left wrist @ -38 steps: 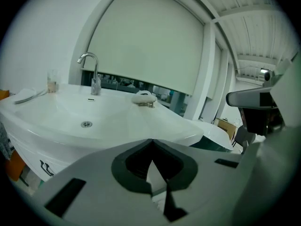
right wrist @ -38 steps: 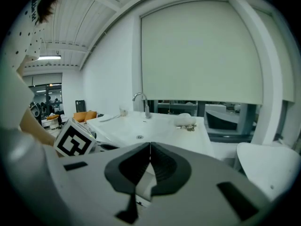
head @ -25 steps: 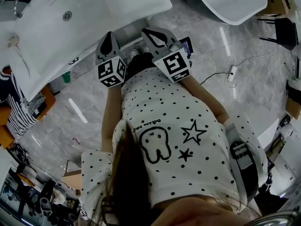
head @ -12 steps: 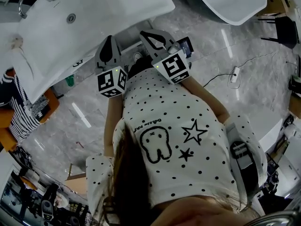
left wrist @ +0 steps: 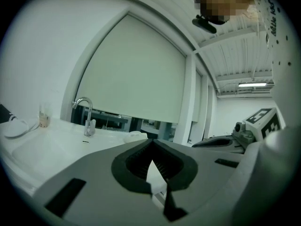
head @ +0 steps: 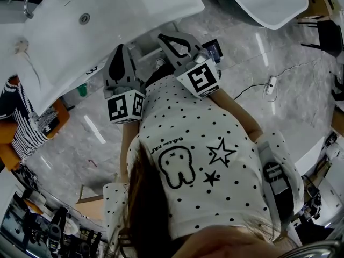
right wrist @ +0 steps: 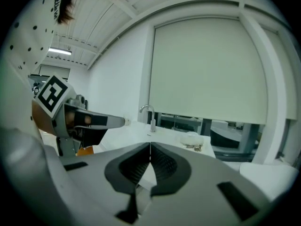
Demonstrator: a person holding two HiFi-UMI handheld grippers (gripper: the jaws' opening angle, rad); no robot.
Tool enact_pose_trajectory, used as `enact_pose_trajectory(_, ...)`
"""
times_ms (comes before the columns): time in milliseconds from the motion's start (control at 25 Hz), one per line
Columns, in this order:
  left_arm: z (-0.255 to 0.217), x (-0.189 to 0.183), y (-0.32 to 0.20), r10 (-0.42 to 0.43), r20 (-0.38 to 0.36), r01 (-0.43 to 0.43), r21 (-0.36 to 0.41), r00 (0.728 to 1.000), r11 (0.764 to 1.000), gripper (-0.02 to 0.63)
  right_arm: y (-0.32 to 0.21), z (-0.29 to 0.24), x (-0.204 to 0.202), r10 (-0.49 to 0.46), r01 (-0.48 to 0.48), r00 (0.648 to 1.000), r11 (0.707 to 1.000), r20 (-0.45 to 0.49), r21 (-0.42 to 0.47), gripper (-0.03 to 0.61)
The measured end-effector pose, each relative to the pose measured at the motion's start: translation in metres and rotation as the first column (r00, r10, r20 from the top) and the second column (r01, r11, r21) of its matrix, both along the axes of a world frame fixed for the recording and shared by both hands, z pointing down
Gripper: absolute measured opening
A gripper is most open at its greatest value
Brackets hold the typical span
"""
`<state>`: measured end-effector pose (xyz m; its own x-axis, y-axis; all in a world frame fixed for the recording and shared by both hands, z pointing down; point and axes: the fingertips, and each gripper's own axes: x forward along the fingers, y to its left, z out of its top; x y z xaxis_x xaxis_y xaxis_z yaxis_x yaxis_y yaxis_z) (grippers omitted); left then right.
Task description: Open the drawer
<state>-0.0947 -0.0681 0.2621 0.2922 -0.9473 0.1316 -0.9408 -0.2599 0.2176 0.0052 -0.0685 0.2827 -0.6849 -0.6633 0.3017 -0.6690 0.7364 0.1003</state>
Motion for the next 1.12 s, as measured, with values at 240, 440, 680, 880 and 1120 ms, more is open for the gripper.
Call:
enact_pose_trajectory(240, -0.005, 0.004, 0.009, 0.018, -0.002, -0.018, 0.013, 1.0, 1.0, 0.005, -0.004, -0.002, 0.006, 0.017, -0.017, 1.0, 1.0, 0.014, 0.002, 0.012)
enact_pose_trajectory(440, -0.001, 0.011, 0.008, 0.049, -0.004, -0.049, 0.0, 0.999, 0.999, 0.005, -0.004, 0.001, 0.005, 0.01, -0.01, 1.0, 1.0, 0.005, -0.007, 0.014)
enact_pose_trajectory(680, 0.004, 0.013, 0.005, 0.07, -0.018, -0.071, -0.014, 0.997, 0.997, 0.005, -0.006, 0.002, 0.004, 0.009, -0.009, 1.0, 1.0, 0.012, -0.009, 0.012)
enact_pose_trajectory(880, 0.004, 0.014, 0.008, 0.077, 0.001, -0.077, -0.015, 0.997, 0.997, 0.005, -0.004, 0.002, -0.002, -0.009, 0.009, 1.0, 1.0, 0.004, -0.002, 0.012)
enact_pose_trajectory(1120, 0.003, 0.016, 0.009, 0.086, 0.007, -0.086, -0.018, 0.996, 0.996, 0.005, -0.003, 0.002, -0.004, -0.018, 0.018, 1.0, 1.0, -0.013, 0.006, 0.014)
